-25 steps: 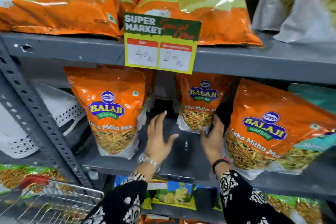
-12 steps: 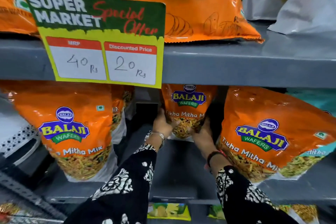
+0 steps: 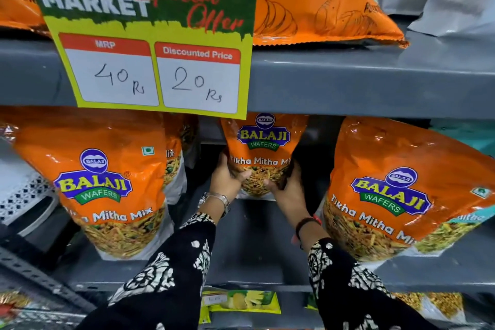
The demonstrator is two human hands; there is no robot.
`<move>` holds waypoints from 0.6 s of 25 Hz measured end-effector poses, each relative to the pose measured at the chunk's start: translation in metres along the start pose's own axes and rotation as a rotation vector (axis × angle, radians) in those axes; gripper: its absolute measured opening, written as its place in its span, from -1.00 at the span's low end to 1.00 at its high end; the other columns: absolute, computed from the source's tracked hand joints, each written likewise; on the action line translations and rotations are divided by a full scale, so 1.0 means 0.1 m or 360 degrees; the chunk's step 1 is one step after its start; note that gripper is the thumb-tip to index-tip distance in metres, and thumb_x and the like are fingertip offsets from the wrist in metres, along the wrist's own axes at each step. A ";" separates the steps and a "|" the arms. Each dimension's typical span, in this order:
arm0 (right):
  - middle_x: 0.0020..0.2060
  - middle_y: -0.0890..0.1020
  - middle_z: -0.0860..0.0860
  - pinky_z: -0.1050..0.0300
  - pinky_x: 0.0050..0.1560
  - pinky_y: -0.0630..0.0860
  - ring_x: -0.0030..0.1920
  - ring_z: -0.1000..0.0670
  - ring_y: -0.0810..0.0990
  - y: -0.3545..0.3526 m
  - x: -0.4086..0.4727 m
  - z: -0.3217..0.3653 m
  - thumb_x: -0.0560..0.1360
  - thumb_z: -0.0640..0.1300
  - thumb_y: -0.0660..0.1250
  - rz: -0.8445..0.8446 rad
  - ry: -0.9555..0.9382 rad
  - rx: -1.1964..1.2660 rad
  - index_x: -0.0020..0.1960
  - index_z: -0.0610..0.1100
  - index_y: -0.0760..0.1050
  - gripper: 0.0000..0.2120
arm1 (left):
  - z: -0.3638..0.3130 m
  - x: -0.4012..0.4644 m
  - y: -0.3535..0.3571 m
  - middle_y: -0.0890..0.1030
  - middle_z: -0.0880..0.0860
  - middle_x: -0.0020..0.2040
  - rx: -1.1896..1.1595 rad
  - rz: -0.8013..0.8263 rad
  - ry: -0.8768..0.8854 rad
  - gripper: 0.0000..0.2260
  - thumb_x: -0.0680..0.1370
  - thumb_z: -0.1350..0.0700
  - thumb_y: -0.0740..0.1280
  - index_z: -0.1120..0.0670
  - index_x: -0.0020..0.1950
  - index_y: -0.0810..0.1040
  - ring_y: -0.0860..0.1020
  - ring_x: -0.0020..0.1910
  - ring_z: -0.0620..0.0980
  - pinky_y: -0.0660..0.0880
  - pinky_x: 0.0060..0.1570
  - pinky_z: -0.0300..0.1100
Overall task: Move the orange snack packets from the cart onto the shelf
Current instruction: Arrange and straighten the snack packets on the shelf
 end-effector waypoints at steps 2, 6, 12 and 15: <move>0.37 0.32 -0.15 -0.10 0.34 0.26 0.36 -0.15 0.30 -0.01 -0.01 -0.03 0.38 -0.20 0.40 0.0000 -0.0017 0.0030 0.42 -0.11 0.01 -0.23 | 0.03 -0.01 0.01 0.50 0.19 0.22 -0.0042 0.0048 -0.0008 -0.47 0.38 0.25 0.40 0.19 0.28 0.25 0.48 0.16 0.12 0.36 0.05 -0.17; 0.34 0.37 -0.14 0.00 0.26 0.30 0.33 -0.13 0.35 0.04 0.01 -0.06 0.40 -0.16 0.38 0.0043 -0.0016 0.0050 0.40 -0.10 0.09 -0.32 | 0.10 0.01 0.00 0.49 0.21 0.24 -0.0049 0.0015 -0.0071 -0.47 0.37 0.28 0.40 0.21 0.27 0.25 0.48 0.19 0.16 0.41 0.14 -0.06; 0.37 0.33 -0.13 -0.08 0.32 0.27 0.36 -0.13 0.31 0.02 -0.09 -0.06 0.42 -0.16 0.35 -0.0031 -0.0013 -0.0044 0.42 -0.07 0.02 -0.29 | 0.11 -0.09 0.03 0.28 0.19 0.41 0.0036 -0.0131 -0.0009 -0.29 0.38 0.27 0.39 0.18 0.41 0.07 0.26 0.39 0.14 0.22 0.35 -0.02; 0.31 0.39 -0.15 -0.04 0.28 0.38 0.25 -0.04 0.43 -0.13 -0.46 -0.10 0.44 -0.26 0.30 -0.0160 -0.0270 -0.0257 0.38 -0.15 0.16 -0.44 | 0.07 -0.37 0.07 0.16 0.23 0.45 0.0170 -0.0299 0.0240 -0.29 0.36 0.30 0.39 0.18 0.40 0.08 0.11 0.44 0.16 0.06 0.41 -0.03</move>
Point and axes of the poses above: each hand's wrist, its own x-axis towards the middle knuckle, its own y-axis out of the palm, z = x × y, the point moved 2 cm from there along x, towards the middle knuckle
